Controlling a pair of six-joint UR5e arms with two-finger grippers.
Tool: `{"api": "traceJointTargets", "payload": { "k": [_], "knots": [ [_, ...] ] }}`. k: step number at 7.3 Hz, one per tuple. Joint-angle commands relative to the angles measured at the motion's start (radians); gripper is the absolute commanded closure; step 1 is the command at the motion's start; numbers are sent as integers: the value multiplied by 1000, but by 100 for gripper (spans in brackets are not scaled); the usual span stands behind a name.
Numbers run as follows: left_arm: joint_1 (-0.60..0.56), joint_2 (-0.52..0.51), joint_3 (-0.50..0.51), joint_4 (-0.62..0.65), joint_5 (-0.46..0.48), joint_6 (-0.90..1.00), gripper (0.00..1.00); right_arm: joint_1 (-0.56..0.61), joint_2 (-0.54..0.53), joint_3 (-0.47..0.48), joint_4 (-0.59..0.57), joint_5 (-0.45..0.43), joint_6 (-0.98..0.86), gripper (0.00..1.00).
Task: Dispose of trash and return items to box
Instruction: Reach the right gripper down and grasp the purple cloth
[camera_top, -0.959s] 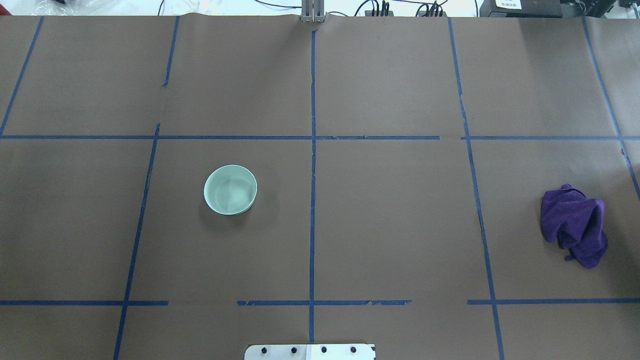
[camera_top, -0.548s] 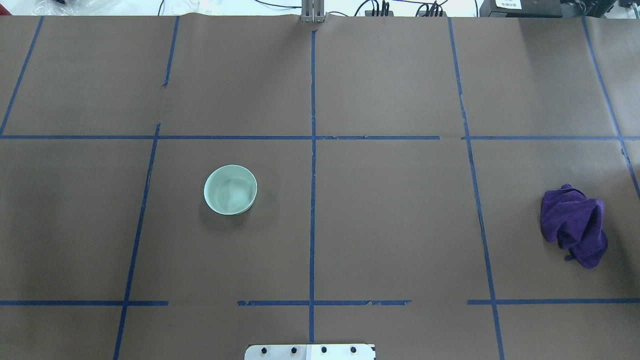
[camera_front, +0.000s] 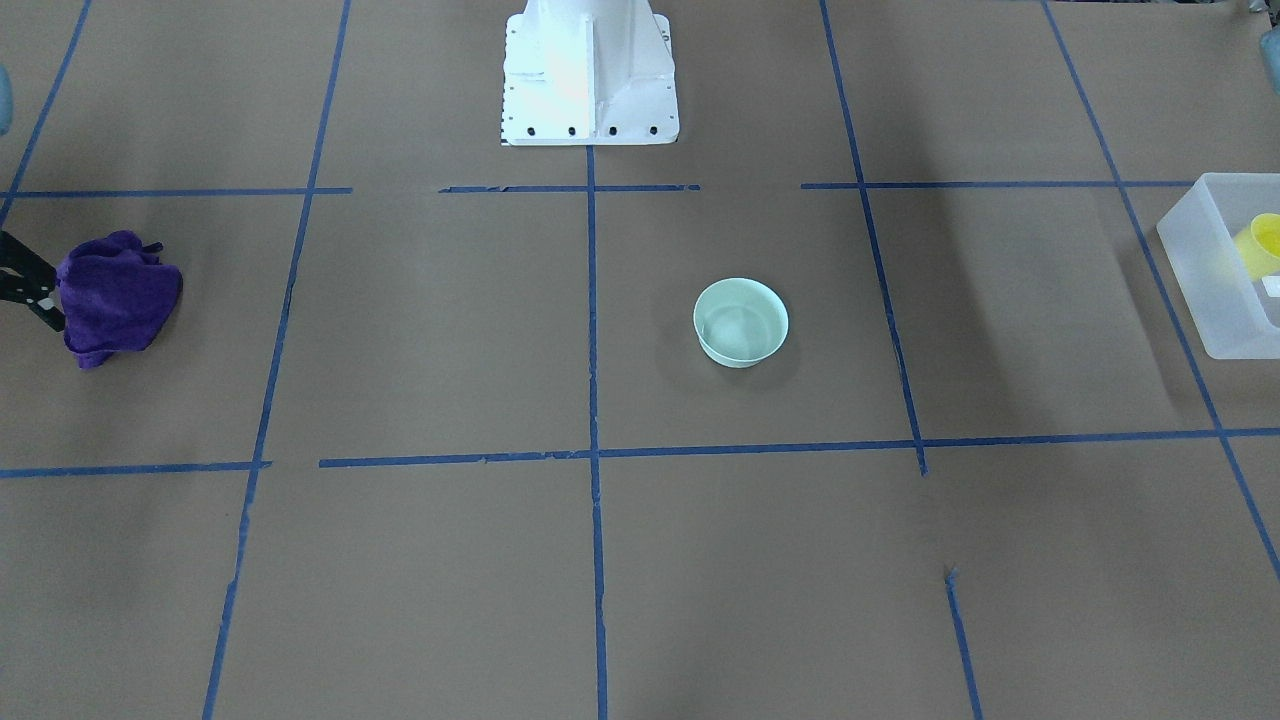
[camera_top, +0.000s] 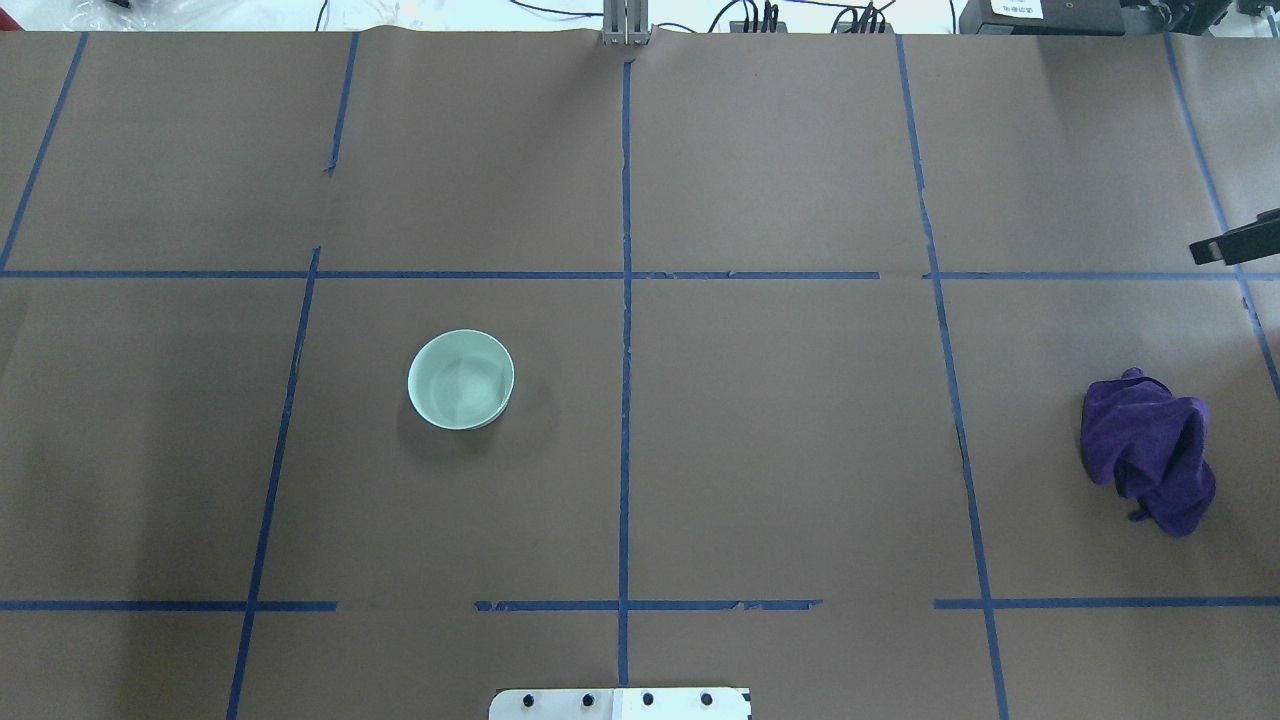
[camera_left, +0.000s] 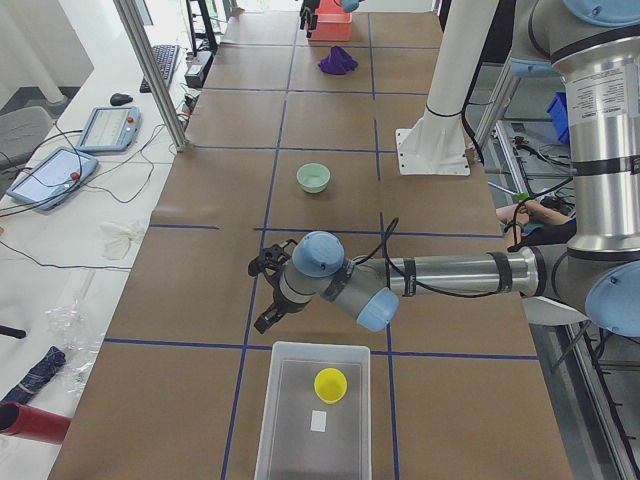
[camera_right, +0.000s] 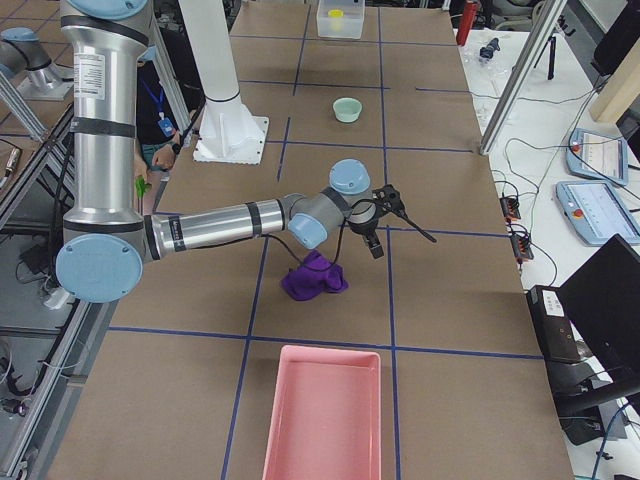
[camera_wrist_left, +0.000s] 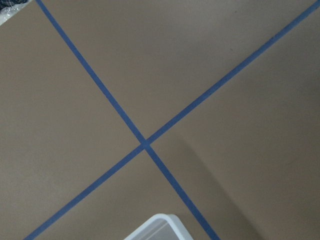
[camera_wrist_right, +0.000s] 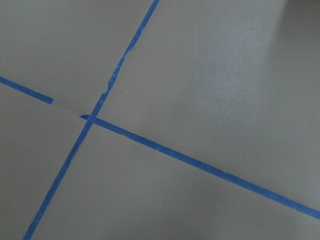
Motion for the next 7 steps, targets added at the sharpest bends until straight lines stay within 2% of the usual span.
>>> {"api": "traceJointTargets", "payload": {
  "k": [1,2,3,4,5,6,7],
  "knots": [
    [0,-21,-10,7,2,-29,0,-116,-124,17,105,-64,16,1],
    [0,-25,-10,7,2,-34,0,-150,-225,17,243,-65,11,20],
    [0,-25,-12,7,0,-34,0,-195,-237,15,250,-76,13,39],
    [0,-25,-12,7,2,-34,0,-238,-246,15,250,-137,10,40],
    [0,-25,-12,6,0,-34,0,-262,-252,14,249,-166,8,74],
    [0,-25,-12,6,0,-34,0,-268,-251,15,249,-173,5,100],
    [0,-25,-12,6,0,-34,0,-282,-248,17,249,-173,2,100]
  ]
}}
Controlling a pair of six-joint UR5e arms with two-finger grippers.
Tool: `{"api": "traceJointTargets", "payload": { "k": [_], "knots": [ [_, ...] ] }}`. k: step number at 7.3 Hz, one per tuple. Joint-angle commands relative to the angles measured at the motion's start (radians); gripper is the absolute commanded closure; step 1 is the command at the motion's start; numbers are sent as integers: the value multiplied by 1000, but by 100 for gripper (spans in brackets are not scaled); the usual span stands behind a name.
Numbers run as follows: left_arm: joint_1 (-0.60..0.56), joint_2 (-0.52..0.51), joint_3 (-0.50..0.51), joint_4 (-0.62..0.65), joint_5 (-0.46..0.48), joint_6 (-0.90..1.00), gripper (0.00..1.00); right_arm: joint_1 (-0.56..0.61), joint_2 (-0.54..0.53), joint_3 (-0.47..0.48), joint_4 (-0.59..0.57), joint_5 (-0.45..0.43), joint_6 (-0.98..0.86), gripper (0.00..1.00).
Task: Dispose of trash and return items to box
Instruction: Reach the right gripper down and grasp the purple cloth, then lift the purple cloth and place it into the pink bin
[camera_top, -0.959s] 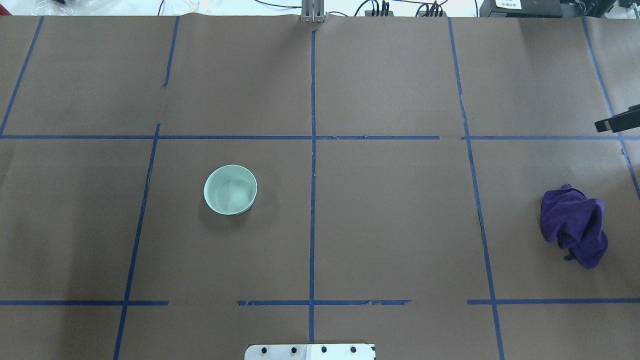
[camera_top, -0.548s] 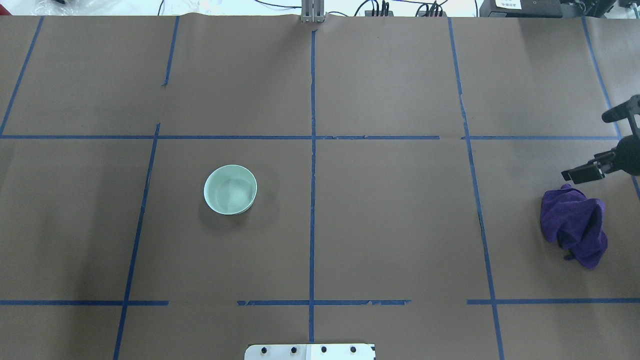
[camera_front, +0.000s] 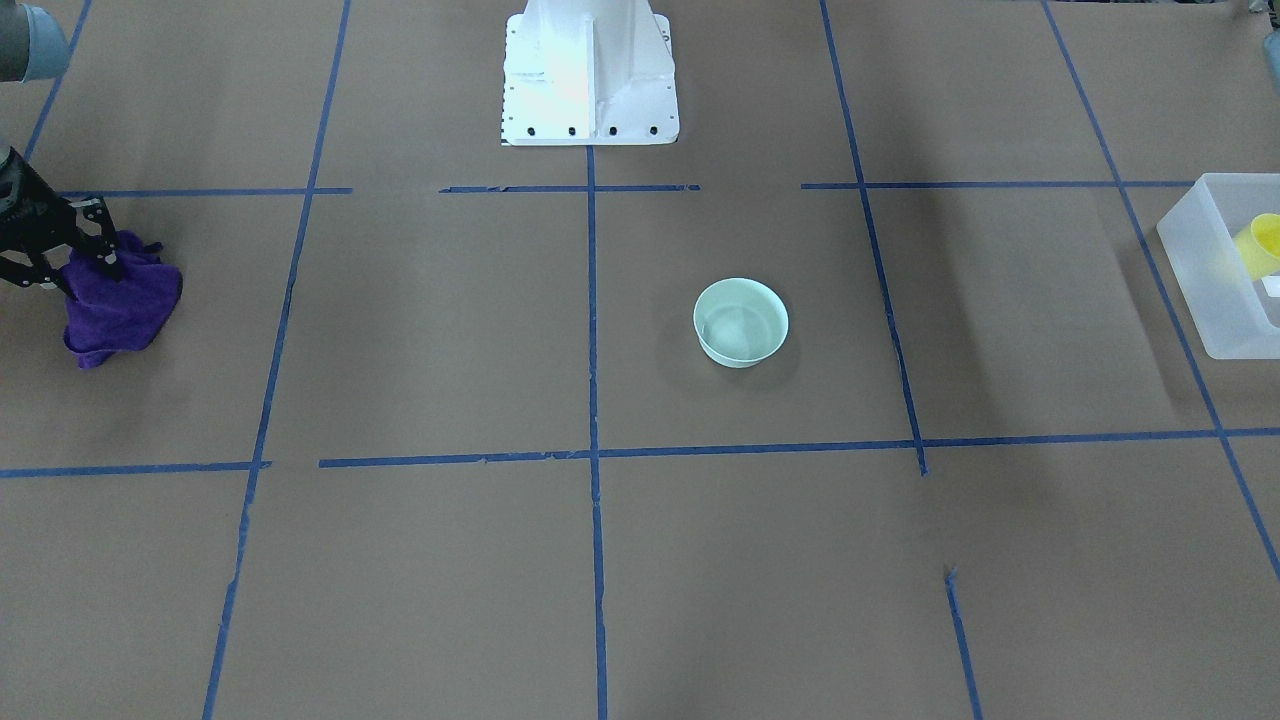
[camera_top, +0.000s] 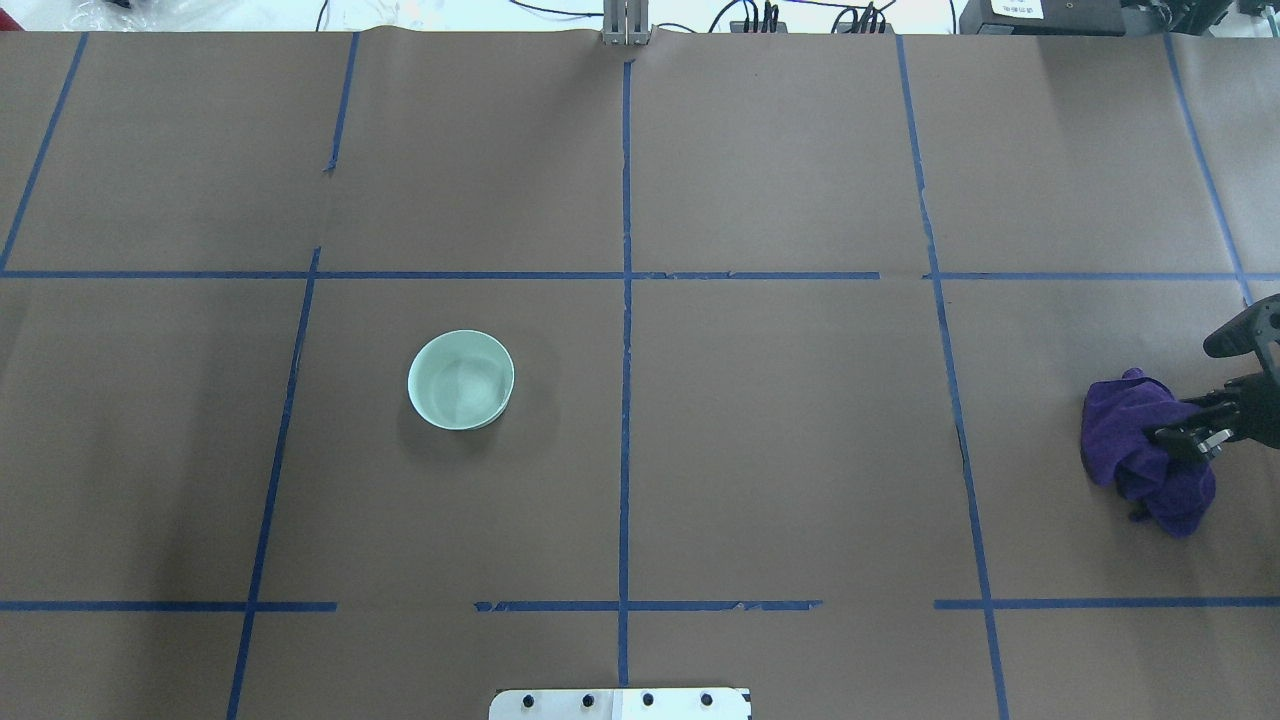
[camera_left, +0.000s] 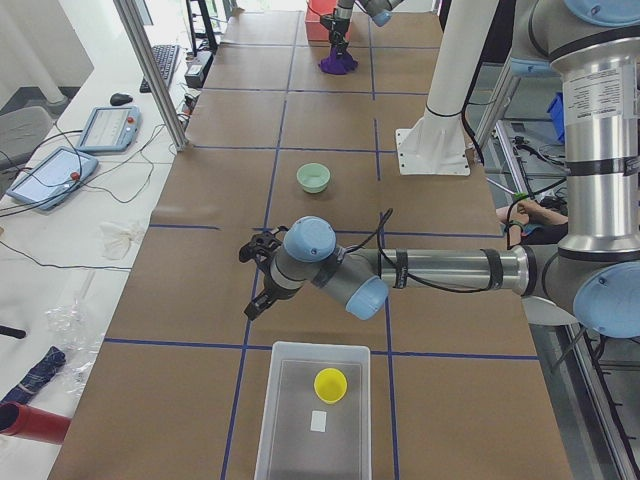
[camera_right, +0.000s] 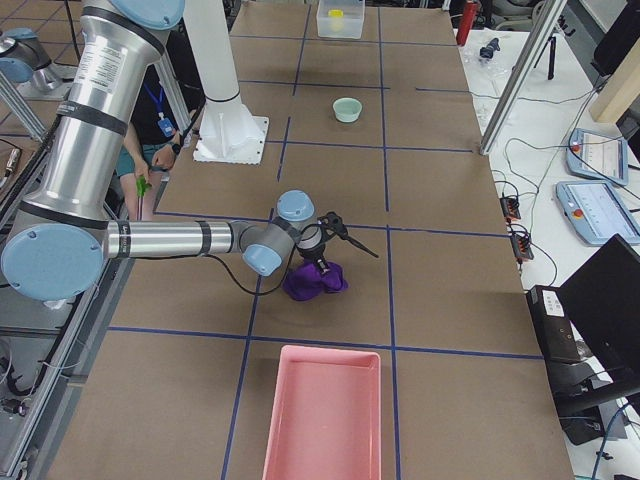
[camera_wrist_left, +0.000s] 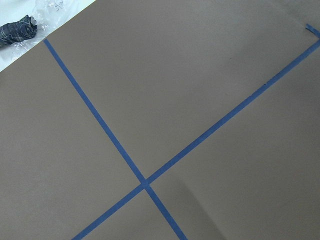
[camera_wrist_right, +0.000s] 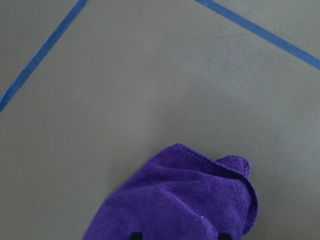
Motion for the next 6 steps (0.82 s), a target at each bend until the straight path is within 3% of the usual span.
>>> {"api": "traceJointTargets", "payload": {
  "k": [1,2,4,5,6],
  "knots": [
    [0,0,0,0,0,0,0,0,1,2,-2,1,-40,100],
    [0,0,0,0,0,0,0,35,1,3,-2,14,-98,100],
    [0,0,0,0,-2,-2,0,218,4,18,-89,196,-263,100],
    [0,0,-2,0,-2,-2,0,346,27,63,-243,262,-421,100],
    [0,0,-3,1,-3,-30,0,490,66,124,-480,327,-621,100]
  ]
}}
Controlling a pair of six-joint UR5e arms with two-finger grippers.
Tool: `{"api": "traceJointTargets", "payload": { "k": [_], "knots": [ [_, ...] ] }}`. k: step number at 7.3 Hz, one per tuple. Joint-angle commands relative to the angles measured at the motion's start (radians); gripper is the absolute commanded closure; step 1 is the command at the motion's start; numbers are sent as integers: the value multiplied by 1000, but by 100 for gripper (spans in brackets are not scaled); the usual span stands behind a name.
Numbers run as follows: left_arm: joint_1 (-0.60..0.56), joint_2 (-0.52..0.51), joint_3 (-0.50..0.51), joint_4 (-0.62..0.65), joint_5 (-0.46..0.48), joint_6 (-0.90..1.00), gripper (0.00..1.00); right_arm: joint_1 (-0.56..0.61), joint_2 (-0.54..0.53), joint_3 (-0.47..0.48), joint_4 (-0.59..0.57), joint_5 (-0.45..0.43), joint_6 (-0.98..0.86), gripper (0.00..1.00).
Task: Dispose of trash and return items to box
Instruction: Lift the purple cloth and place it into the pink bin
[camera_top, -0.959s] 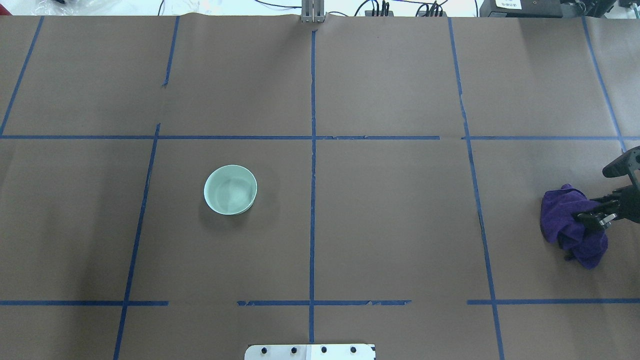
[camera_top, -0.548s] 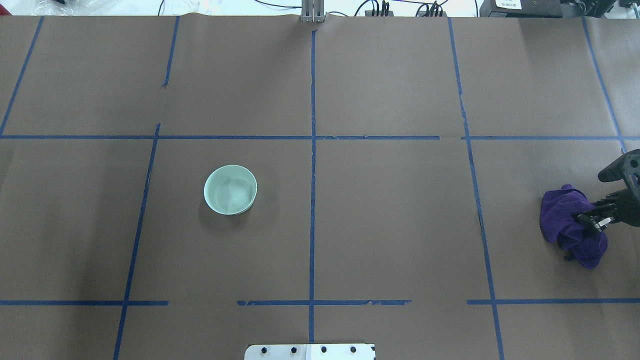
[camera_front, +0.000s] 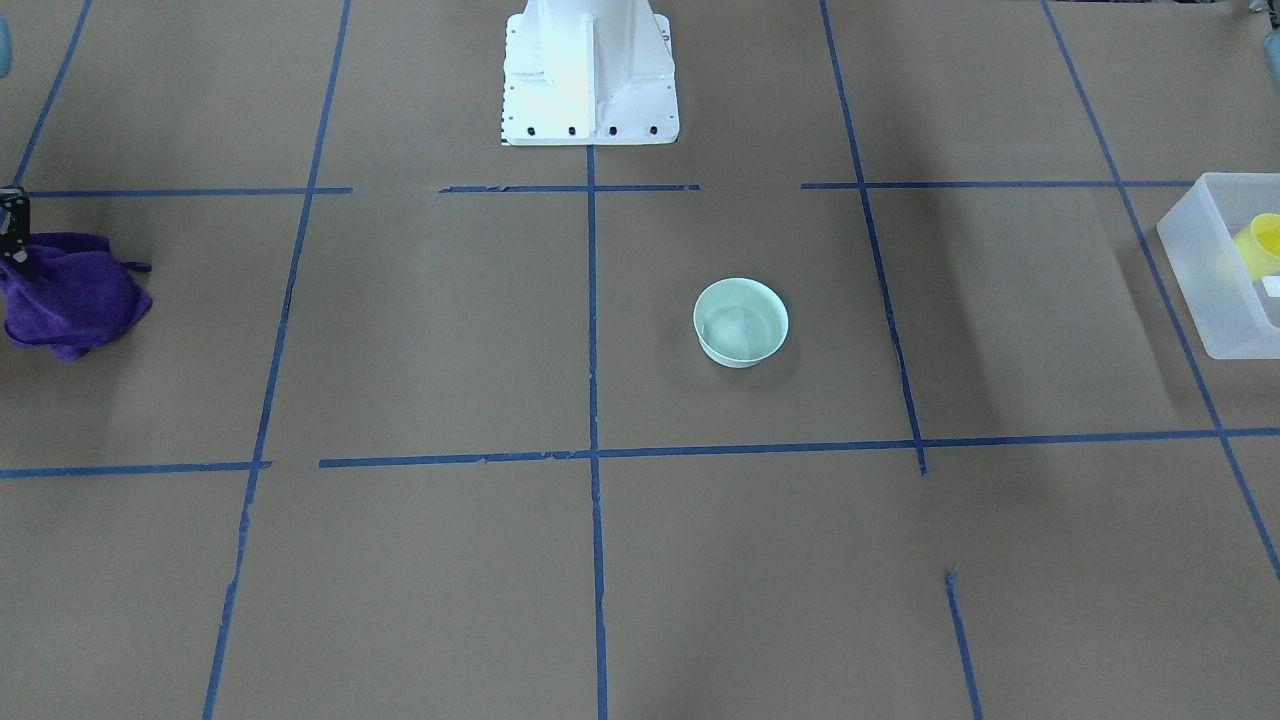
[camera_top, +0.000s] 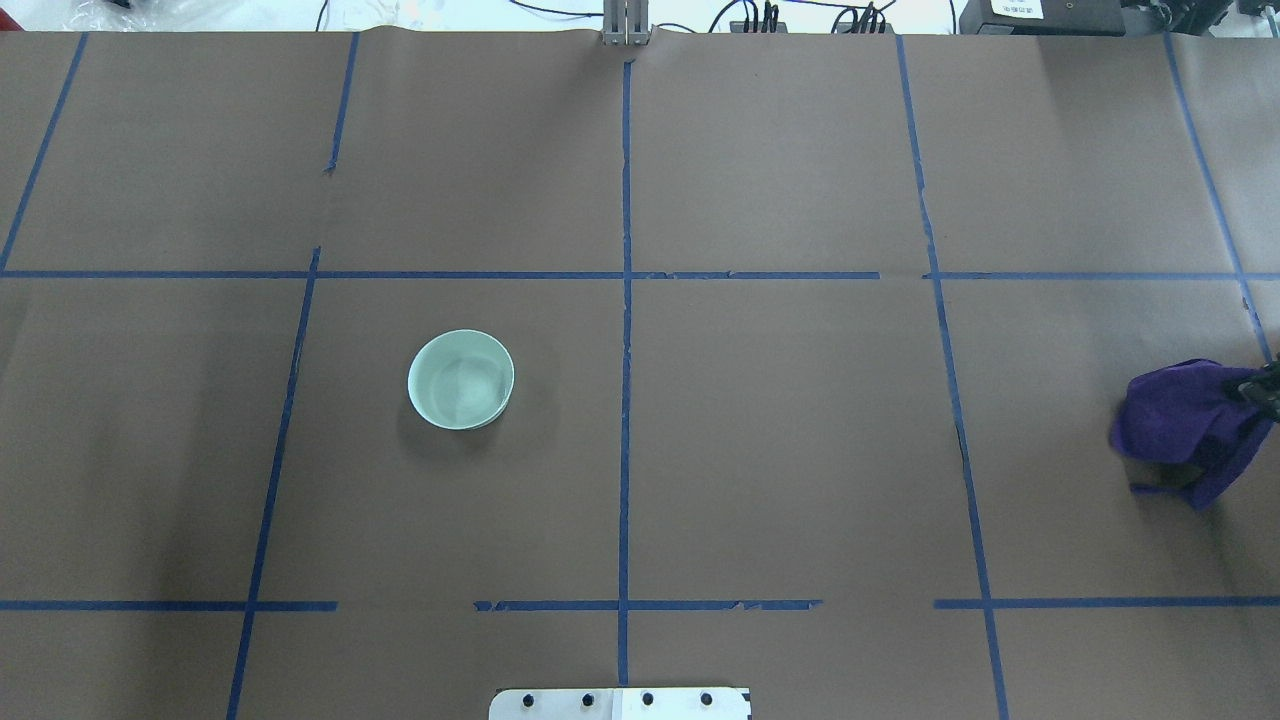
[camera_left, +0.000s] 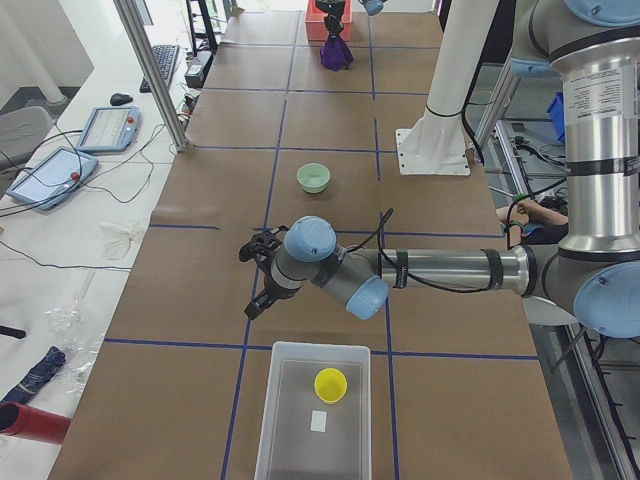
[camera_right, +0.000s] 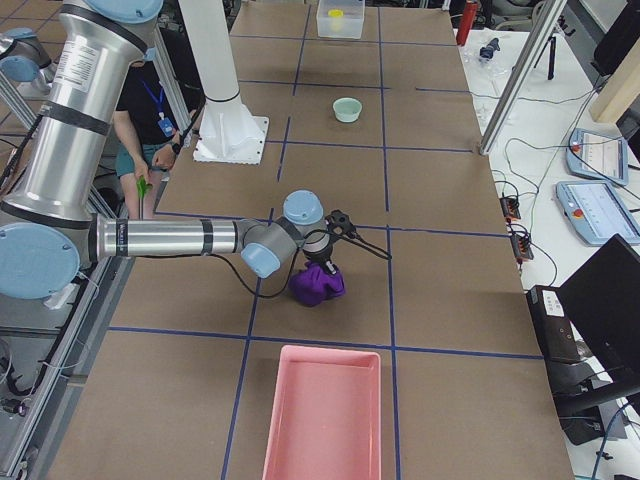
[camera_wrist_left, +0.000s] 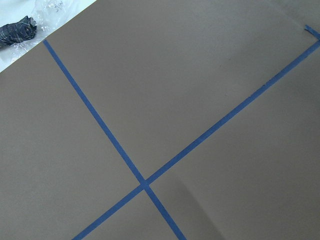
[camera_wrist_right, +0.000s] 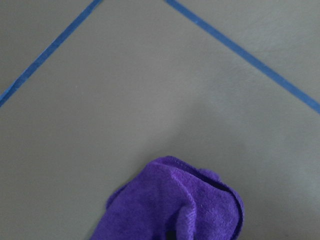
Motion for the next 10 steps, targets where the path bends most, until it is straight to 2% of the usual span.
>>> {"api": "traceJointTargets", "payload": {
  "k": [1,2,3,4,5,6,7,8,9,10],
  "knots": [
    [0,2,-15,3,0,-71,0,300,92,87,-474,100,-439,100],
    [0,5,-17,3,0,-73,0,416,178,72,-705,90,-678,100],
    [0,6,-18,1,0,-73,0,530,263,31,-869,68,-891,100],
    [0,5,-18,3,0,-75,0,600,295,-44,-903,7,-1059,100],
    [0,5,-18,1,0,-75,0,631,290,-154,-885,-27,-1179,100],
    [0,3,-18,1,0,-78,0,631,272,-269,-794,-29,-1209,100],
    [2,2,-20,1,2,-97,0,631,267,-367,-670,-15,-1159,17],
    [5,2,-56,3,2,-170,0,631,260,-399,-583,67,-977,0],
    [29,0,-105,7,2,-270,0,626,260,-382,-560,133,-779,0],
    [102,-12,-159,10,3,-418,0,591,261,-370,-517,138,-671,0]
  ]
}}
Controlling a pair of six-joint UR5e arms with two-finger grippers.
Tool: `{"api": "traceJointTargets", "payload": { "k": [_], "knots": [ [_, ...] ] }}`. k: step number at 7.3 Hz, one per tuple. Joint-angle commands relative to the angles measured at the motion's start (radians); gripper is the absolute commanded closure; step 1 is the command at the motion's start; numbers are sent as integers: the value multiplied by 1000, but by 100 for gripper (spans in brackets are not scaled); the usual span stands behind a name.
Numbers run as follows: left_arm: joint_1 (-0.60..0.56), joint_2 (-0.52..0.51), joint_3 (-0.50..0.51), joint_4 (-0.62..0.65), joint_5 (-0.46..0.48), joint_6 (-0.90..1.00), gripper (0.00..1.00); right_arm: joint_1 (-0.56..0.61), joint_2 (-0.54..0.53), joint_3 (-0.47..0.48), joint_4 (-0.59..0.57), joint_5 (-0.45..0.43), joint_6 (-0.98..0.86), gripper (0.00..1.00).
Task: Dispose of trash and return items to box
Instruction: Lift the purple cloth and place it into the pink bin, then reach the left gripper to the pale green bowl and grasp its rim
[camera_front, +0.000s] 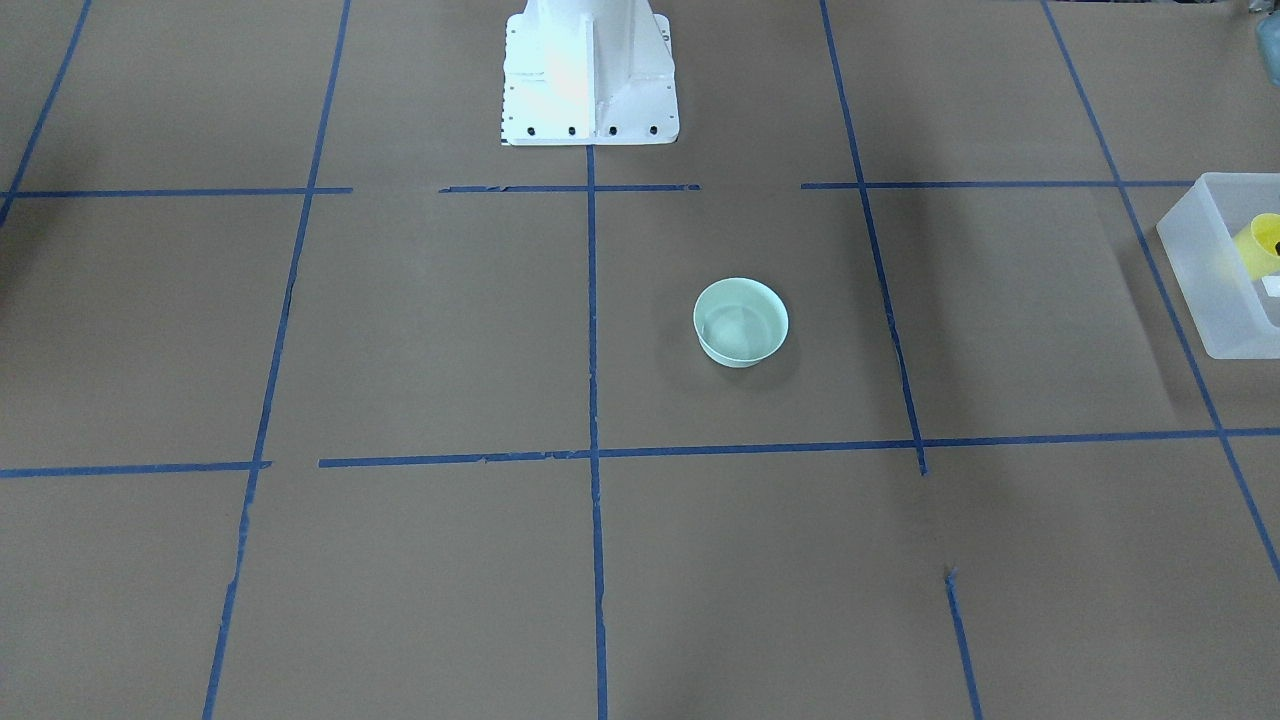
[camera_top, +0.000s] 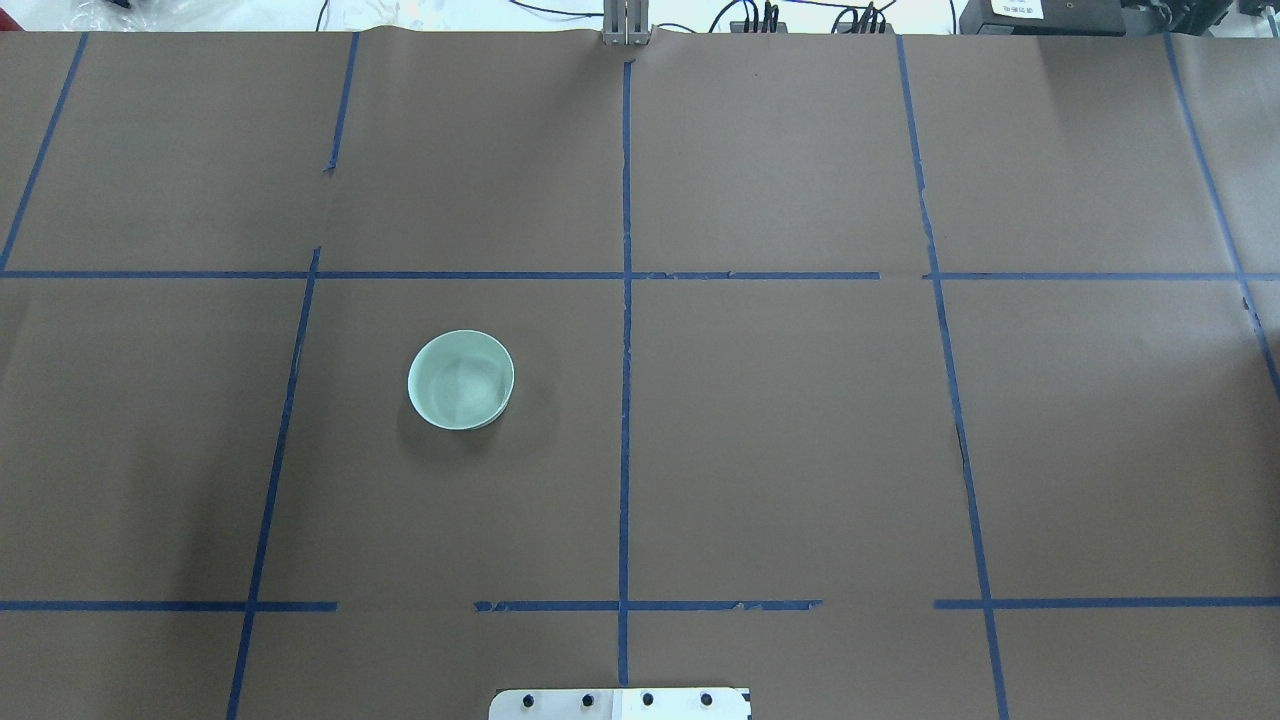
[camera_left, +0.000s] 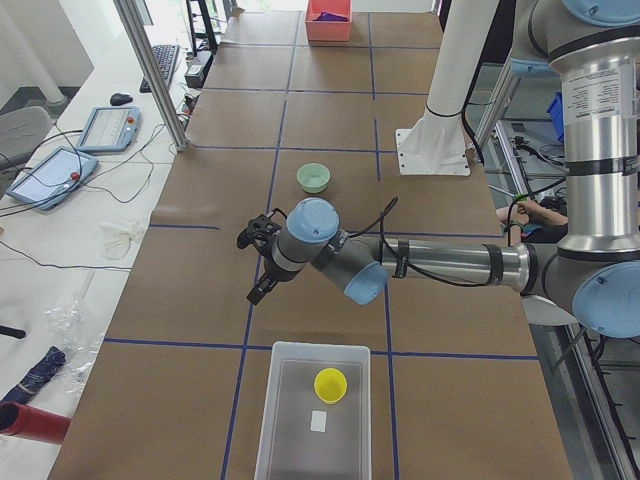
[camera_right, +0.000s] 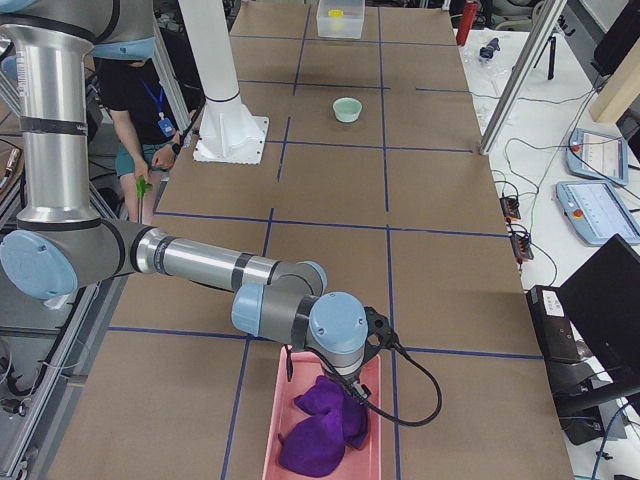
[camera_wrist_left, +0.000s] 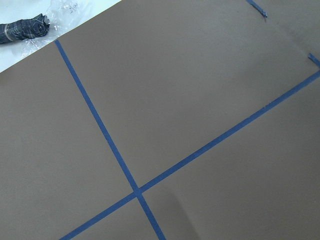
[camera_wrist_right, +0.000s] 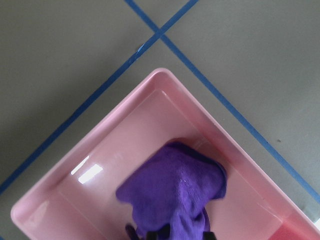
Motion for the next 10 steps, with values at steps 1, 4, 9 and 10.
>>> {"api": "traceJointTargets", "payload": {
  "k": [1,4,9,10],
  "knots": [
    [135,-52,-99,24,3,-283,0,-54,-2,13,96,35,285,0],
    [419,-123,-191,32,146,-676,0,-132,-12,20,283,37,589,0],
    [867,-402,-152,349,544,-1308,19,-140,-40,18,320,37,588,0],
    [906,-450,-80,349,567,-1353,19,-140,-40,18,320,37,585,0]
  ]
}}
